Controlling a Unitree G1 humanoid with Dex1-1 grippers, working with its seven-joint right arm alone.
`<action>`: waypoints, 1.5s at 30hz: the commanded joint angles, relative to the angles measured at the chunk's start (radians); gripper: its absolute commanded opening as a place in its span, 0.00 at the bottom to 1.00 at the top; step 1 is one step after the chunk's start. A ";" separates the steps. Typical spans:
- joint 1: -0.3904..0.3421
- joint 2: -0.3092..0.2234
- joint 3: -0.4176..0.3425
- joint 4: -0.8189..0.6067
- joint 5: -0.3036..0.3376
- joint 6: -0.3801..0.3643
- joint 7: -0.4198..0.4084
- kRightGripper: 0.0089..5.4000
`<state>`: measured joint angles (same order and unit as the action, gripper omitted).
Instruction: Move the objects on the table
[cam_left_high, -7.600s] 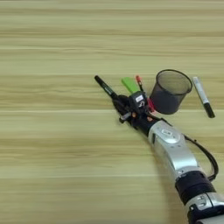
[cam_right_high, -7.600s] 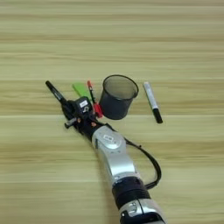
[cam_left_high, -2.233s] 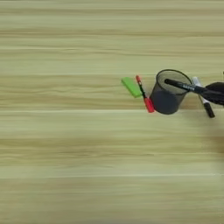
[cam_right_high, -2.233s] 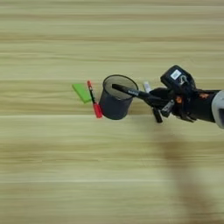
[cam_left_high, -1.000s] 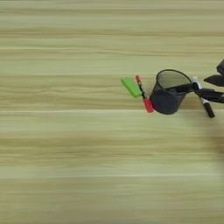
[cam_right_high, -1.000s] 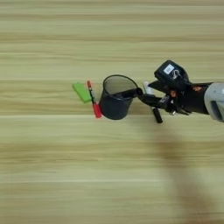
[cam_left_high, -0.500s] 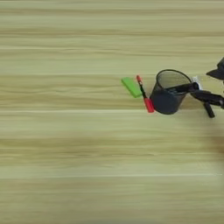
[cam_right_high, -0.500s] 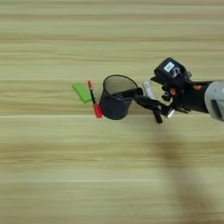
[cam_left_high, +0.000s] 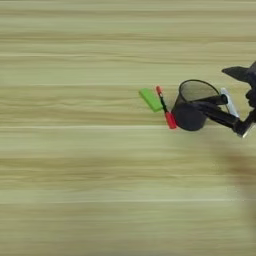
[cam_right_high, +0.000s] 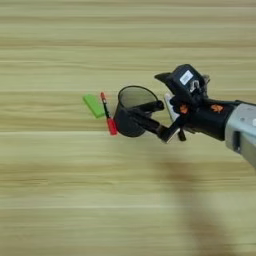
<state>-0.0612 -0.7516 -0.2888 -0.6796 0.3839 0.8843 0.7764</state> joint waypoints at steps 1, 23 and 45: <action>0.008 0.021 -0.029 -0.057 0.010 -0.050 -0.054 0.99; 0.122 0.324 0.226 0.012 -0.029 -0.204 -0.222 0.99; 0.008 0.534 0.422 0.505 -0.332 -0.661 -0.433 0.99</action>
<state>0.0118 -0.2372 0.1497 -0.1773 0.0607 0.2961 0.3770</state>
